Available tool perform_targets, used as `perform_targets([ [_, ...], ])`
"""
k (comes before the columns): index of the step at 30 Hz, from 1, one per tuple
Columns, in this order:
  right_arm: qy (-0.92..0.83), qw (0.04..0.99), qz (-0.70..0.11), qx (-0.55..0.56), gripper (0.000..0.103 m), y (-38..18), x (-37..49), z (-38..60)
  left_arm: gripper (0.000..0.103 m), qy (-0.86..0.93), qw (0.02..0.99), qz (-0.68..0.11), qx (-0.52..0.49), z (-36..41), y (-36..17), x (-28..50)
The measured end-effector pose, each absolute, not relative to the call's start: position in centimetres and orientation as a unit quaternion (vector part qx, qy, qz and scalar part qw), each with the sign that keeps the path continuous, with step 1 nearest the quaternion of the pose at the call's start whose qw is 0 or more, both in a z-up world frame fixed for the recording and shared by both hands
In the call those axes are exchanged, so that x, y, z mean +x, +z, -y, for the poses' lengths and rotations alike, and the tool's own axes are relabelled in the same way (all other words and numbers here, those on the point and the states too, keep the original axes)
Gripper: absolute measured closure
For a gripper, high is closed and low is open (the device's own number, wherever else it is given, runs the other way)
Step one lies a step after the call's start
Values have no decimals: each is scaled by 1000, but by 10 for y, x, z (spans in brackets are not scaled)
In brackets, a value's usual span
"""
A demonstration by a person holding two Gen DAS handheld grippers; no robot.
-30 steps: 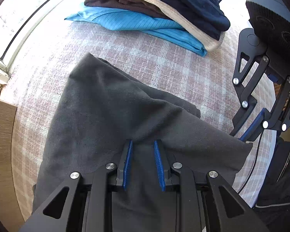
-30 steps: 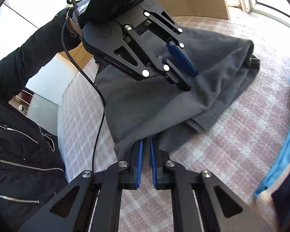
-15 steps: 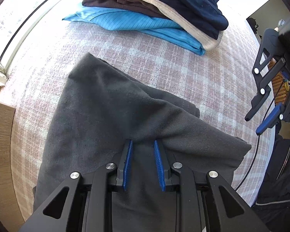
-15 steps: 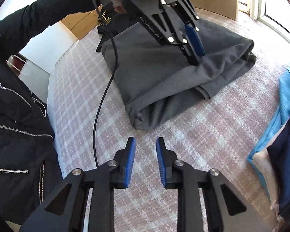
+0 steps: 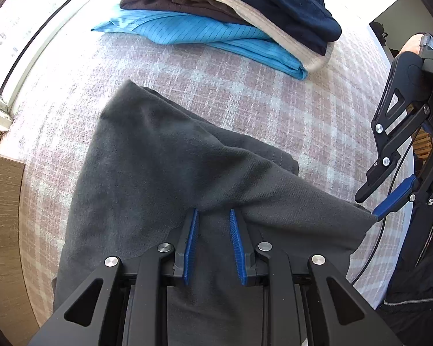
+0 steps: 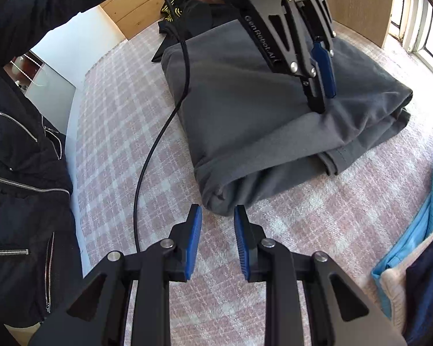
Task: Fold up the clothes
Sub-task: 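Press the folded sweatshirt flat with the left tool while the right tool withdraws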
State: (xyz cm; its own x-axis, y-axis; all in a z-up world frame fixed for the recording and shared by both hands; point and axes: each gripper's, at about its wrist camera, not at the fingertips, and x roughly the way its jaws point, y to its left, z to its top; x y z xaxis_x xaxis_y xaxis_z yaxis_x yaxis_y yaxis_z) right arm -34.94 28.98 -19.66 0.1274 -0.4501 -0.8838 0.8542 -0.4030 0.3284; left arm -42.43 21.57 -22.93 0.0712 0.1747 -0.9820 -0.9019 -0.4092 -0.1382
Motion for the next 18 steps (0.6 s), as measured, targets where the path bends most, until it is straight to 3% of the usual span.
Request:
perform_targets([
  [5, -628, 515, -207, 546, 82, -202, -348, -278, 81, 606, 443, -314, -581, -212, -230, -415],
  [7, -626, 516, -213, 545, 93, -205, -347, -273, 81, 605, 443, -315, -581, -211, -231, -411],
  [9, -629, 510, -212, 547, 96, -207, -350, -273, 81, 606, 443, -317, -580, -209, -231, -407],
  [18, -663, 451, -179, 571, 101, -200, -341, -322, 81, 605, 448, -314, -579, -198, -231, -390],
])
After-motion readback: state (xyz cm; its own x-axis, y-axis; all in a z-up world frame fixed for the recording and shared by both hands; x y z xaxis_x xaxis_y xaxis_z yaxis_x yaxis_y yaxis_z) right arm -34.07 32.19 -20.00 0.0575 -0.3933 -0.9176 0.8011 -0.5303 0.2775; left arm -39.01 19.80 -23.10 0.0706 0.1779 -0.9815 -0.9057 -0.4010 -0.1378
